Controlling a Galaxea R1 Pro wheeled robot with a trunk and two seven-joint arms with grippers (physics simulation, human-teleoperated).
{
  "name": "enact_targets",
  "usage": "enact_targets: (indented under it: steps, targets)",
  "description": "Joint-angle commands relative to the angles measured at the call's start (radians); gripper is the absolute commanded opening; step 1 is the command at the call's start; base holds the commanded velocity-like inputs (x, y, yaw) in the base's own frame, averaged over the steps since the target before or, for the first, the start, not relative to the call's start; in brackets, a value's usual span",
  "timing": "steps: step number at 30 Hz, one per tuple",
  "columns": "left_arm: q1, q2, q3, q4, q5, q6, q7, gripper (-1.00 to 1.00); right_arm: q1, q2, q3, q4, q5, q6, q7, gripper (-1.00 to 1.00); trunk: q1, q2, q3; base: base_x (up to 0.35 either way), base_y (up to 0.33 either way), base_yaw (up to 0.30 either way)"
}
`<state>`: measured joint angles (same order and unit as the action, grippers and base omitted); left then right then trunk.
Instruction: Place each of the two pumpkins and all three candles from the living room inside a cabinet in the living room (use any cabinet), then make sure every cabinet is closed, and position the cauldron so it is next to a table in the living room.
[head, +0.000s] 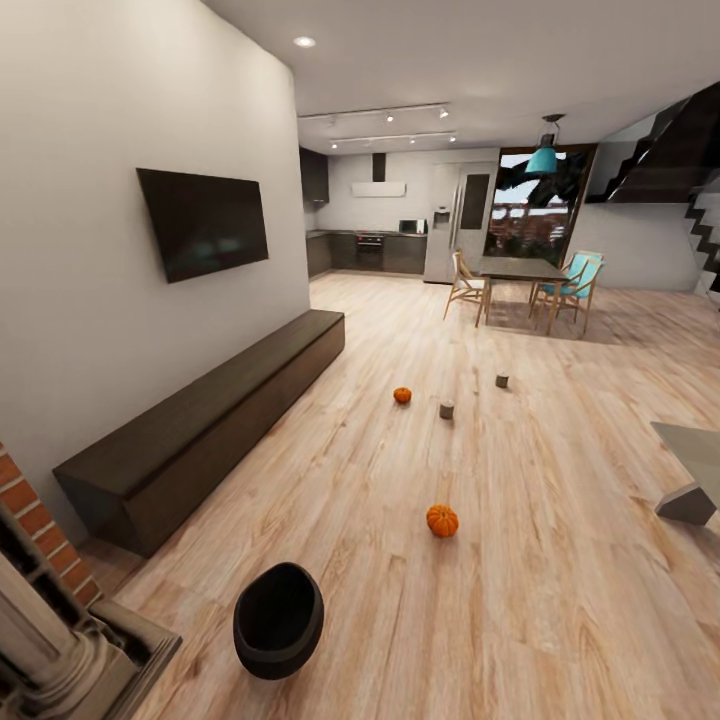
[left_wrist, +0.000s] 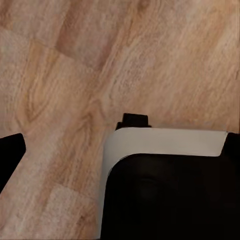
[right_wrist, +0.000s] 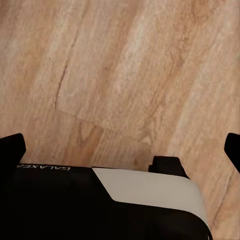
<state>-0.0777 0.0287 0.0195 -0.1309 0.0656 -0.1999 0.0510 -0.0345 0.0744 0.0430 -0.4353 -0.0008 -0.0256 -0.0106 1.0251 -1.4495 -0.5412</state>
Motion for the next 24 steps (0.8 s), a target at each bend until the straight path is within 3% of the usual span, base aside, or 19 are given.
enact_targets:
  steps: [1, 5, 15, 19, 23, 24]
  targets:
    - [-0.001, 0.004, 0.001, -0.005, 0.011, -0.003, 0.002, 1.0, -0.001, 0.0, 0.003, 0.001, 0.0, -0.004, -0.001, 1.0, 0.0, 0.0, -0.001, 0.011, 0.002, 0.0]
    - [-0.013, 0.019, 0.001, -0.023, 0.026, -0.001, 0.009, 1.0, -0.002, 0.003, 0.006, 0.002, 0.002, -0.008, -0.005, 1.0, 0.0, 0.0, -0.001, 0.153, 0.095, 0.0]
    - [-0.015, 0.023, -0.007, -0.031, 0.022, -0.01, -0.004, 1.0, -0.002, 0.004, 0.009, 0.0, 0.01, -0.012, -0.005, 1.0, 0.0, 0.0, -0.001, 0.057, 0.035, 0.0]
    - [-0.015, 0.024, -0.003, -0.101, 0.027, 0.008, -0.018, 1.0, -0.002, 0.011, 0.011, -0.046, 0.013, -0.006, -0.005, 1.0, 0.0, 0.0, -0.001, 0.005, 0.006, 0.0]
    - [-0.014, 0.025, 0.0, -0.231, 0.045, 0.125, -0.027, 1.0, -0.001, 0.033, 0.023, -0.191, 0.02, 0.084, -0.017, 1.0, 0.0, 0.0, -0.001, 0.002, 0.137, 0.0]
    - [-0.014, 0.026, 0.001, -0.297, 0.054, 0.191, -0.03, 1.0, -0.001, 0.042, 0.046, -0.257, 0.025, 0.18, -0.034, 1.0, 0.0, 0.0, -0.001, 0.001, 0.149, 0.0]
